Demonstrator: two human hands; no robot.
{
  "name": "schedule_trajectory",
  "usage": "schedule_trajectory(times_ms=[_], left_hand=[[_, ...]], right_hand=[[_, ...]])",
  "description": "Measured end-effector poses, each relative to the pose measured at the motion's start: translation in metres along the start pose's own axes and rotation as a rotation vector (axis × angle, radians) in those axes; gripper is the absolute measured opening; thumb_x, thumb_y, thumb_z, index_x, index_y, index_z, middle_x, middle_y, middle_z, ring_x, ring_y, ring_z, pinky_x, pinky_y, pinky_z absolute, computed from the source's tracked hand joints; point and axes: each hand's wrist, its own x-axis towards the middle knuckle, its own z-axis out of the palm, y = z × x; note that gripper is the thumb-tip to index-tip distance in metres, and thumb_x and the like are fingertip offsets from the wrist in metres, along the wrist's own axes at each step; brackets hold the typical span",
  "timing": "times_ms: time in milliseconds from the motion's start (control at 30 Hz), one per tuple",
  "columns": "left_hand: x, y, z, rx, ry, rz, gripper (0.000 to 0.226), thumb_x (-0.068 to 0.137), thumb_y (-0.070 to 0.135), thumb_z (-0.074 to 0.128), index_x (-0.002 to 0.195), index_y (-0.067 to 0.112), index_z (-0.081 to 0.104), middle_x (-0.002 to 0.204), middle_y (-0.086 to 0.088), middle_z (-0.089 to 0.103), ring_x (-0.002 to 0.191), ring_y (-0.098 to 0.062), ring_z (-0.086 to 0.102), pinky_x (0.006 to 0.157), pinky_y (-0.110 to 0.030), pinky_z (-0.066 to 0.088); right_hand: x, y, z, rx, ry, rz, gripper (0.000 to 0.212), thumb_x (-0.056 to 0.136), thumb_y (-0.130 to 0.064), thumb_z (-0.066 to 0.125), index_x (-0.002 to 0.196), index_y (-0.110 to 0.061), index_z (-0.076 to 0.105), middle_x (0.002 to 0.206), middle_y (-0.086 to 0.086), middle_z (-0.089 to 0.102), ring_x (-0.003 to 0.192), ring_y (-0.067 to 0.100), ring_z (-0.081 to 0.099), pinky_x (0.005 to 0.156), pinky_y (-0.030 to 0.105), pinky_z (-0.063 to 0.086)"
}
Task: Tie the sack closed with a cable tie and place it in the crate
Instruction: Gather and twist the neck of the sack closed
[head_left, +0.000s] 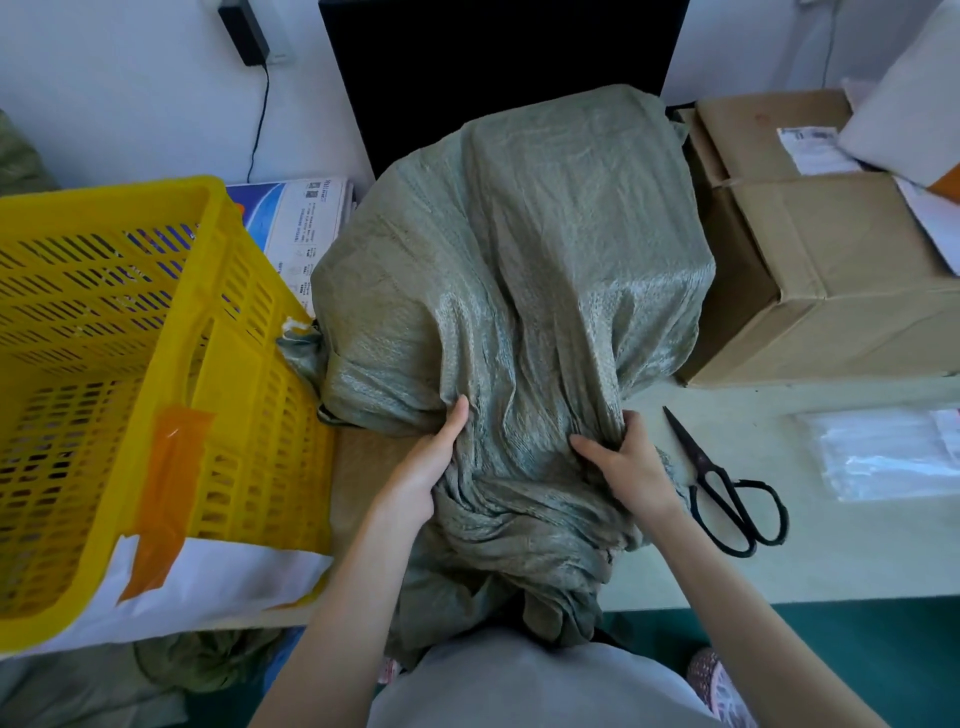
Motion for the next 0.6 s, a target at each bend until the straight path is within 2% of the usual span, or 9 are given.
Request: schedule_trajectory(times_ms=[67, 133, 233, 300, 367, 400, 500, 600], left_hand=[[-0.005, 0.002, 0.003, -0.040, -0.034, -0.069, 0.094, 0.070, 0.076, 0.056, 0.143, 0.019, 0.039, 0.143, -0.012, 0.046, 0.129, -0.032, 0.044, 0.102, -0.046, 0.038], [-0.007, 0.003, 0.006, -0.072, -0.057, -0.081, 0.085, 0.075, 0.069, 0.057, 0.142, 0.018, 0.041, 0.140, -0.013, 0.048, 0.127, -0.031, 0.047, 0.090, -0.042, 0.041], [-0.002, 0.003, 0.009, -0.172, -0.096, -0.048, 0.083, 0.065, 0.061, 0.073, 0.134, 0.018, 0.053, 0.124, -0.013, 0.062, 0.106, -0.029, 0.061, 0.084, -0.041, 0.050], [-0.002, 0.006, 0.011, -0.215, -0.084, 0.007, 0.069, 0.072, 0.051, 0.075, 0.128, 0.016, 0.057, 0.115, -0.011, 0.065, 0.092, -0.025, 0.064, 0.072, -0.036, 0.051], [-0.003, 0.013, 0.014, -0.224, -0.067, 0.056, 0.059, 0.078, 0.042, 0.073, 0.127, 0.014, 0.057, 0.111, -0.008, 0.067, 0.086, -0.022, 0.064, 0.069, -0.033, 0.049], [-0.004, 0.019, 0.015, -0.225, -0.057, 0.083, 0.057, 0.079, 0.039, 0.073, 0.127, 0.013, 0.057, 0.110, -0.008, 0.067, 0.085, -0.021, 0.064, 0.068, -0.032, 0.049], [0.003, 0.042, 0.017, -0.227, -0.029, 0.177, 0.051, 0.083, 0.033, 0.071, 0.127, 0.011, 0.058, 0.111, -0.009, 0.068, 0.086, -0.021, 0.064, 0.073, -0.032, 0.049], [0.014, 0.061, 0.022, -0.163, 0.009, 0.229, 0.055, 0.082, 0.031, 0.072, 0.130, 0.010, 0.056, 0.115, -0.012, 0.067, 0.092, -0.024, 0.066, 0.078, -0.033, 0.050]], right_hand=[[0.004, -0.002, 0.000, -0.042, -0.036, 0.031, 0.063, 0.076, -0.036, 0.075, 0.124, -0.010, 0.045, 0.114, 0.006, 0.062, 0.103, 0.023, 0.061, 0.092, 0.046, 0.051], [0.006, -0.005, 0.001, -0.035, -0.074, 0.040, 0.062, 0.074, -0.038, 0.077, 0.120, -0.010, 0.047, 0.113, 0.006, 0.063, 0.102, 0.022, 0.061, 0.091, 0.042, 0.051], [0.010, -0.009, 0.005, 0.026, -0.133, 0.079, 0.075, 0.070, -0.042, 0.079, 0.127, -0.010, 0.042, 0.122, 0.005, 0.059, 0.110, 0.022, 0.057, 0.097, 0.038, 0.047], [0.009, -0.012, 0.011, 0.075, -0.166, 0.112, 0.086, 0.066, -0.048, 0.080, 0.132, -0.013, 0.037, 0.128, 0.002, 0.054, 0.117, 0.021, 0.053, 0.102, 0.037, 0.043], [0.011, -0.013, 0.015, 0.149, -0.162, 0.118, 0.093, 0.060, -0.053, 0.081, 0.133, -0.016, 0.037, 0.130, 0.001, 0.055, 0.118, 0.021, 0.053, 0.103, 0.039, 0.043], [0.013, -0.015, 0.016, 0.184, -0.148, 0.116, 0.087, 0.062, -0.050, 0.081, 0.130, -0.017, 0.039, 0.128, 0.001, 0.056, 0.116, 0.020, 0.055, 0.100, 0.038, 0.045], [0.020, -0.027, 0.014, 0.235, -0.089, 0.080, 0.052, 0.078, -0.028, 0.075, 0.118, -0.016, 0.043, 0.117, 0.004, 0.060, 0.103, 0.019, 0.059, 0.082, 0.029, 0.048], [0.032, -0.040, 0.007, 0.237, -0.034, 0.053, 0.038, 0.084, -0.015, 0.069, 0.112, -0.012, 0.043, 0.113, 0.011, 0.061, 0.090, 0.020, 0.063, 0.078, 0.032, 0.050]])
